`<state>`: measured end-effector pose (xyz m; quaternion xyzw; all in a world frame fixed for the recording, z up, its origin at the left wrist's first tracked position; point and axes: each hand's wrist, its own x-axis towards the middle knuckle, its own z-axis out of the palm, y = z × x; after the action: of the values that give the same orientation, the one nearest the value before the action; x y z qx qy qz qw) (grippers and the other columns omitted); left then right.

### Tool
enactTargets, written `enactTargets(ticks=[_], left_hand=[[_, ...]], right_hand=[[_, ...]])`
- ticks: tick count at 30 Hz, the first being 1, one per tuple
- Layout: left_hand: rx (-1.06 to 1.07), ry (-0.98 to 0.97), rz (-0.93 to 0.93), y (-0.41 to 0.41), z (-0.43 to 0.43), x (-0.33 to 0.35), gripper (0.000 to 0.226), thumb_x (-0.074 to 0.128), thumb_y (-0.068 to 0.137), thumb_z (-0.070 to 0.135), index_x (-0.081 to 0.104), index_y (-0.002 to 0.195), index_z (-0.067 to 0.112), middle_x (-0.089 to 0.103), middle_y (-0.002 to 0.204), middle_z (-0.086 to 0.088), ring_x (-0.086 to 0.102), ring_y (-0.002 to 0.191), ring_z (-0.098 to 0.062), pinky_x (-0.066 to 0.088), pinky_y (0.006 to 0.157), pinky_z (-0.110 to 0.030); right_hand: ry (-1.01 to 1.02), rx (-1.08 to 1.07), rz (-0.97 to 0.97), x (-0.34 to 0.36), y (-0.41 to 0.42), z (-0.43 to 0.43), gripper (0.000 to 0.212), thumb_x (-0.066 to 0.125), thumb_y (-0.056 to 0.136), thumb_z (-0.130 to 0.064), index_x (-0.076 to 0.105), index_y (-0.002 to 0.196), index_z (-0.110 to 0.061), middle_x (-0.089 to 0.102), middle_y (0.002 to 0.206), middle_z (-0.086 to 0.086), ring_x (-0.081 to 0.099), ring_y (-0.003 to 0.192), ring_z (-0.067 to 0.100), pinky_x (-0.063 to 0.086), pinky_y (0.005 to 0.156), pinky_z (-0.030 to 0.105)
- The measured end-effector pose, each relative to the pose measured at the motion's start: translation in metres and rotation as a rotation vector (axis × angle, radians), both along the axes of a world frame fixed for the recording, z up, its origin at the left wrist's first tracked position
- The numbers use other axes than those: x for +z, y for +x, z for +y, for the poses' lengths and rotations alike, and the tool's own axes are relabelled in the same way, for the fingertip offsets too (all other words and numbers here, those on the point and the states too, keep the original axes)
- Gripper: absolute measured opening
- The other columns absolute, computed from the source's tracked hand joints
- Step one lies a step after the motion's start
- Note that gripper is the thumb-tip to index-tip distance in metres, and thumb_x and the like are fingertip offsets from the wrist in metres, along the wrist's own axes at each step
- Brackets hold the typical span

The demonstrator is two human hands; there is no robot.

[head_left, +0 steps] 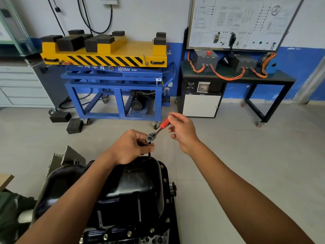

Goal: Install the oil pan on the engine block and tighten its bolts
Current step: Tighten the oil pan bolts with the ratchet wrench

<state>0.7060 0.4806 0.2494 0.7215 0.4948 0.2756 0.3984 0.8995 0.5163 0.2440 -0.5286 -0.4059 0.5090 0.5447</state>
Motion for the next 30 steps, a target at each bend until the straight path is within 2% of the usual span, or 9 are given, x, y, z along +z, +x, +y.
enactTargets(ticks=[5, 11, 15, 18, 20, 22, 25, 27, 30], left_hand=[[-0.018, -0.085, -0.013, 0.004, -0.002, 0.003, 0.017, 0.068, 0.090, -0.002, 0.078, 0.095, 0.010, 0.071, 0.073, 0.013, 0.059, 0.064, 0.005, 0.043, 0.066, -0.006], [-0.155, -0.297, -0.098, 0.002, 0.000, 0.017, 0.025, 0.062, 0.084, -0.015, 0.074, 0.101, 0.000, 0.075, 0.088, 0.000, 0.065, 0.082, -0.011, 0.050, 0.076, -0.020], [-0.140, -0.275, -0.143, 0.002, -0.001, 0.018, 0.036, 0.056, 0.082, -0.022, 0.072, 0.103, 0.003, 0.071, 0.095, -0.018, 0.063, 0.083, -0.020, 0.051, 0.079, -0.026], [-0.204, -0.195, -0.049, 0.001, -0.004, 0.016, 0.036, 0.061, 0.080, -0.012, 0.073, 0.108, 0.007, 0.074, 0.102, -0.010, 0.065, 0.089, -0.014, 0.051, 0.087, -0.025], [-0.236, -0.180, -0.011, -0.001, -0.005, 0.016, 0.042, 0.059, 0.071, 0.001, 0.074, 0.109, 0.010, 0.075, 0.106, -0.004, 0.063, 0.083, -0.008, 0.049, 0.082, -0.019], [-0.212, -0.175, -0.016, -0.001, -0.004, 0.012, 0.034, 0.063, 0.077, -0.001, 0.073, 0.107, 0.012, 0.076, 0.108, -0.001, 0.065, 0.080, -0.005, 0.048, 0.078, -0.018], [-0.068, -0.158, -0.030, -0.001, -0.001, 0.004, 0.016, 0.071, 0.089, 0.000, 0.076, 0.099, 0.012, 0.077, 0.100, -0.008, 0.069, 0.088, -0.012, 0.052, 0.085, -0.022], [0.007, -0.127, -0.028, 0.000, -0.001, 0.001, 0.006, 0.074, 0.089, 0.006, 0.078, 0.091, 0.008, 0.075, 0.092, -0.018, 0.064, 0.078, -0.013, 0.051, 0.078, -0.022], [0.070, -0.082, -0.052, 0.001, -0.003, -0.001, 0.007, 0.075, 0.088, 0.008, 0.079, 0.082, 0.008, 0.075, 0.082, -0.019, 0.062, 0.066, -0.012, 0.053, 0.071, -0.025]], right_hand=[[0.045, -0.119, -0.066, -0.013, 0.020, -0.030, 0.011, 0.064, 0.096, -0.022, 0.068, 0.106, -0.022, 0.062, 0.072, 0.000, 0.054, 0.056, 0.006, 0.043, 0.052, 0.022], [0.056, -0.180, -0.036, -0.025, 0.033, -0.063, 0.013, 0.064, 0.097, -0.021, 0.064, 0.110, -0.020, 0.060, 0.075, 0.002, 0.054, 0.055, 0.006, 0.044, 0.053, 0.020], [0.055, -0.179, 0.025, -0.024, 0.031, -0.071, 0.013, 0.065, 0.096, -0.019, 0.066, 0.108, -0.024, 0.061, 0.069, -0.004, 0.054, 0.055, 0.009, 0.043, 0.050, 0.021], [0.046, -0.200, 0.078, -0.022, 0.028, -0.071, 0.010, 0.066, 0.095, -0.020, 0.066, 0.105, -0.022, 0.064, 0.071, -0.003, 0.056, 0.054, 0.011, 0.043, 0.049, 0.023], [0.044, -0.219, 0.088, -0.023, 0.023, -0.071, 0.007, 0.066, 0.096, -0.021, 0.066, 0.102, -0.019, 0.063, 0.067, -0.004, 0.056, 0.053, 0.011, 0.042, 0.048, 0.024], [0.051, -0.236, 0.091, -0.024, 0.019, -0.071, 0.010, 0.065, 0.097, -0.024, 0.065, 0.100, -0.014, 0.060, 0.060, -0.005, 0.055, 0.051, 0.011, 0.042, 0.047, 0.023], [0.065, -0.244, 0.084, -0.024, 0.015, -0.073, 0.014, 0.065, 0.096, -0.025, 0.063, 0.099, -0.012, 0.059, 0.061, -0.003, 0.054, 0.050, 0.011, 0.043, 0.048, 0.022], [0.079, -0.234, 0.075, -0.023, 0.015, -0.075, 0.013, 0.066, 0.096, -0.024, 0.062, 0.097, -0.012, 0.059, 0.064, 0.000, 0.054, 0.051, 0.012, 0.044, 0.050, 0.021], [0.105, -0.214, 0.044, -0.025, 0.017, -0.085, 0.012, 0.066, 0.095, -0.022, 0.060, 0.092, -0.013, 0.057, 0.060, -0.001, 0.053, 0.053, 0.013, 0.043, 0.051, 0.022]])
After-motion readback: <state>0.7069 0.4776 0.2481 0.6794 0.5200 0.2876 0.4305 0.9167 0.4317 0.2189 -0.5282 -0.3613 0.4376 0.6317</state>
